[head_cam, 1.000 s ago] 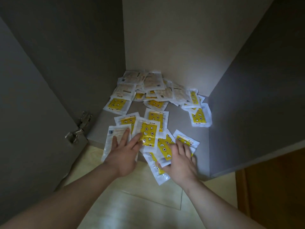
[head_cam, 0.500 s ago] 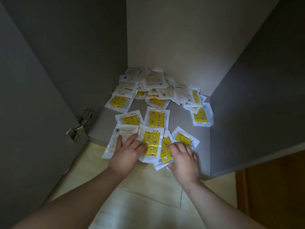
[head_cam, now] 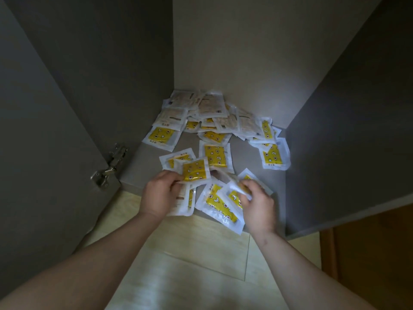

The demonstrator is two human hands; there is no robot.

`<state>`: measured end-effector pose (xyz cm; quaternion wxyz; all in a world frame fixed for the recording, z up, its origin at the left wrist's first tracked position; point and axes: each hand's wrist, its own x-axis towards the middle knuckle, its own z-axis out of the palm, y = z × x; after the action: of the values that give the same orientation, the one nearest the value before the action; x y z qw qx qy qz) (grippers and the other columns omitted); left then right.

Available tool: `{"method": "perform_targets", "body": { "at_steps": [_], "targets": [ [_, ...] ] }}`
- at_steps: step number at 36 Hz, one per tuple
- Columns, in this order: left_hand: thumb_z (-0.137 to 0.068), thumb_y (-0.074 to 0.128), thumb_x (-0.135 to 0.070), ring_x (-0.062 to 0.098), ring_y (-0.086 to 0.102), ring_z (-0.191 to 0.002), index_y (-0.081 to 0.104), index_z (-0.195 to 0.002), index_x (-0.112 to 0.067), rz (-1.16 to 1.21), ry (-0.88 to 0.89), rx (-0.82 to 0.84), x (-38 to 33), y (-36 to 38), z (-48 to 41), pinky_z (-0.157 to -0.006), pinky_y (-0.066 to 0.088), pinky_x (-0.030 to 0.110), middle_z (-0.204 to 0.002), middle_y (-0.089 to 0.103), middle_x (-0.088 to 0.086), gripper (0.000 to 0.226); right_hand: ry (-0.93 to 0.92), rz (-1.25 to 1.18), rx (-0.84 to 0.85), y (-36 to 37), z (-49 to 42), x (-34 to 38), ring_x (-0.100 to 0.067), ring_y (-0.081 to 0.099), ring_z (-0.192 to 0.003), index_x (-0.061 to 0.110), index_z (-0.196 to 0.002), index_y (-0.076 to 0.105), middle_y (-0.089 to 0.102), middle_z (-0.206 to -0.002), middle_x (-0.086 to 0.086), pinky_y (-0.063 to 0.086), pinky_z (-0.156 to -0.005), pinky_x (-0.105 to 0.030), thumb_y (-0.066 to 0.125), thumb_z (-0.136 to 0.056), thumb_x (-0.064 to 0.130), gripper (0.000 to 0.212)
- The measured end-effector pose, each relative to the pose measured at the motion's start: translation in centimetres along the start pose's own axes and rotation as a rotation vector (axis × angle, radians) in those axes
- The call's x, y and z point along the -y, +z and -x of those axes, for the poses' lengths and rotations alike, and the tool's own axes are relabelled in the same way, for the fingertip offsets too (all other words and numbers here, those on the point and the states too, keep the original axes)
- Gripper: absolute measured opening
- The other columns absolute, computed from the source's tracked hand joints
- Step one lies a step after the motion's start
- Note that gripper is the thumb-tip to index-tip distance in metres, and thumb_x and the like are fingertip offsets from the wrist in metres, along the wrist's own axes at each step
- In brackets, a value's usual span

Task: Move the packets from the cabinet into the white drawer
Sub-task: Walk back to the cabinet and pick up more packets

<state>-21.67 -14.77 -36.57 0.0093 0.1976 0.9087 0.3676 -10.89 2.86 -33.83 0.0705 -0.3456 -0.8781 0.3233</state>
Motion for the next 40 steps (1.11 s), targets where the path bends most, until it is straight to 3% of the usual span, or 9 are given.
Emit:
{"method": "perform_targets", "body": {
  "at_steps": [4, 10, 14, 18, 21, 25, 30, 35, 40],
  "targets": [
    [-0.073, 0.07, 0.003, 0.034, 0.056, -0.096, 0.072, -0.088, -0.004, -0.031, -0.048, 0.031, 0.8, 0.0, 0.6, -0.078, 0.036, 0.028, -0.095, 0.065, 0.012, 0.016, 0.029, -0.1, -0.176, -0.9, -0.6, 0.6, -0.038, 0.058, -0.083, 0.005, -0.103, 0.061, 0.065, -0.09, -0.022, 0.031, -0.06, -0.032, 0.05, -0.096, 0.028, 0.027],
    [-0.082, 0.063, -0.013, 0.026, 0.036, -0.124, 0.072, -0.096, -0.023, -0.096, -0.233, 0.06, 1.1, -0.2, 1.0, -0.099, 0.029, 0.032, -0.129, 0.049, -0.002, 0.019, 0.256, -0.437, -0.372, -1.0, -1.7, 1.0, -0.04, 0.061, -0.096, -0.007, -0.104, 0.059, 0.065, -0.103, -0.027, 0.044, -0.077, -0.037, 0.048, -0.098, 0.025, 0.034],
    [-0.063, 0.059, -0.044, 0.029, 0.043, -0.122, 0.063, -0.069, -0.026, 0.263, -0.585, 0.032, 0.2, -0.7, 0.7, -0.099, 0.042, 0.05, -0.13, 0.043, -0.005, 0.019, 0.416, -0.556, -0.328, -0.4, -1.7, 0.8, -0.035, 0.062, -0.092, 0.0, -0.104, 0.062, 0.065, -0.097, -0.018, 0.05, -0.085, -0.043, 0.049, -0.097, 0.029, 0.033],
    [-0.075, 0.072, -0.045, 0.032, 0.039, -0.123, 0.057, -0.076, -0.023, 0.254, -0.667, 0.0, -0.1, -0.2, 0.7, -0.101, 0.041, 0.04, -0.13, 0.035, 0.006, 0.027, 0.489, -0.628, -0.253, 0.2, -1.3, 0.9, -0.029, 0.06, -0.079, 0.002, -0.101, 0.062, 0.066, -0.093, -0.015, 0.053, -0.078, -0.042, 0.05, -0.097, 0.027, 0.028],
    [-0.072, 0.08, -0.028, 0.029, 0.046, -0.107, 0.045, -0.099, -0.015, 0.255, -0.743, 0.001, -0.4, -0.2, 0.8, -0.088, 0.04, 0.029, -0.132, 0.034, 0.015, 0.045, 0.49, -0.635, -0.23, 0.4, -1.0, 1.2, -0.024, 0.056, -0.077, -0.003, -0.105, 0.061, 0.061, -0.088, -0.012, 0.044, -0.062, -0.028, 0.049, -0.097, 0.024, 0.03],
    [-0.072, 0.08, -0.012, 0.026, 0.054, -0.098, 0.04, -0.123, -0.009, 0.435, -0.736, -0.022, -0.8, -1.0, 0.0, -0.08, 0.043, 0.03, -0.124, 0.051, 0.013, 0.065, 0.488, -0.698, -0.194, 0.9, -1.0, 1.5, -0.025, 0.057, -0.075, 0.0, -0.1, 0.06, 0.061, -0.078, -0.007, 0.049, -0.063, -0.03, 0.05, -0.097, 0.027, 0.029],
    [-0.069, 0.081, -0.009, 0.028, 0.064, -0.091, 0.052, -0.116, -0.012, 0.602, -0.781, 0.005, -0.3, -2.0, -0.3, -0.084, 0.053, 0.045, -0.105, 0.065, 0.007, 0.055, 0.459, -0.809, -0.137, 1.3, -0.9, 2.8, -0.021, 0.055, -0.07, 0.01, -0.09, 0.055, 0.059, -0.082, -0.006, 0.038, -0.032, -0.012, 0.048, -0.098, 0.027, 0.02],
    [-0.084, 0.065, -0.002, 0.017, 0.064, -0.066, 0.064, -0.086, -0.014, 0.805, -0.692, 0.099, -1.2, -3.2, 0.0, -0.059, 0.052, 0.027, -0.08, 0.067, 0.005, 0.013, 0.411, -0.802, -0.038, 2.7, -0.9, 3.8, -0.021, 0.06, -0.075, 0.017, -0.073, 0.055, 0.064, -0.083, -0.004, 0.049, -0.065, -0.027, 0.048, -0.097, 0.033, 0.03],
    [-0.092, 0.054, -0.007, 0.019, 0.068, -0.064, 0.062, -0.098, -0.012, 1.033, -0.703, 0.292, -3.0, -3.9, 0.4, -0.051, 0.056, 0.028, -0.085, 0.069, 0.008, 0.012, 0.375, -0.727, 0.03, 3.4, -0.3, 4.8, -0.017, 0.057, -0.067, 0.013, -0.075, 0.056, 0.059, -0.072, 0.002, 0.044, -0.055, -0.024, 0.047, -0.097, 0.035, 0.033]
  ]
}}
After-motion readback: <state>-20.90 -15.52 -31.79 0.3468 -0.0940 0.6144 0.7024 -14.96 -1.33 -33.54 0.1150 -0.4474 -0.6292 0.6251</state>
